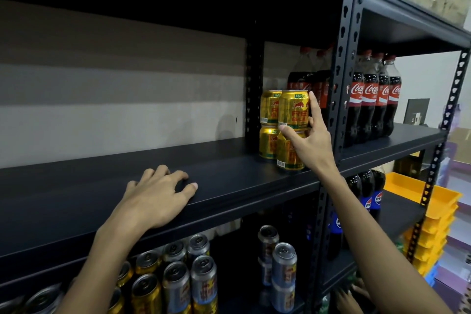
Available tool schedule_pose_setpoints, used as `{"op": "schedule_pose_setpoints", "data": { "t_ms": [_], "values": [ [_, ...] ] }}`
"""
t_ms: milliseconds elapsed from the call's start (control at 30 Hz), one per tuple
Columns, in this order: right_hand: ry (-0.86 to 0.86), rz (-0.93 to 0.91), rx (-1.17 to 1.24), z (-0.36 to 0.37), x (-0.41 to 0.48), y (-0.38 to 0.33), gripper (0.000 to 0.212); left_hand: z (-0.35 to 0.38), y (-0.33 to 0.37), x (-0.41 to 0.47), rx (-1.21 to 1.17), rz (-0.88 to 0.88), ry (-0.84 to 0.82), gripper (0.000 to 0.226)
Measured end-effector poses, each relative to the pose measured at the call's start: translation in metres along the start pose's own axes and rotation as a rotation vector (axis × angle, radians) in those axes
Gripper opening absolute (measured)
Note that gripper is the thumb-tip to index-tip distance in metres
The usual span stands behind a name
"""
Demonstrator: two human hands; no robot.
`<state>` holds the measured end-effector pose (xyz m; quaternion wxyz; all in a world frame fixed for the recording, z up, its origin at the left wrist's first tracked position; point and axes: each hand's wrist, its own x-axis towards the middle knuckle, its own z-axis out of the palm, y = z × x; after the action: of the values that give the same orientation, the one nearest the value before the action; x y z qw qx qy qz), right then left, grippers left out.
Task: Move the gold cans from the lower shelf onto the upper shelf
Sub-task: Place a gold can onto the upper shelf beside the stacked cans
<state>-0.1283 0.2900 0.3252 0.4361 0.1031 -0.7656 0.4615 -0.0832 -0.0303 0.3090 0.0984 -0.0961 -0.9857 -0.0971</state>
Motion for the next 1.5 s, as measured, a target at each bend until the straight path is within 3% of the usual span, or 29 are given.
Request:
{"op": "schedule_pose_setpoints", "data": {
  "t_ms": [1500],
  "values": [
    [0.089, -0.011, 0.060, 0.016, -0.017, 0.008, 0.087, 0.004, -0.002, 0.002, 0.013, 0.011, 0.023, 0.054]
  ]
}}
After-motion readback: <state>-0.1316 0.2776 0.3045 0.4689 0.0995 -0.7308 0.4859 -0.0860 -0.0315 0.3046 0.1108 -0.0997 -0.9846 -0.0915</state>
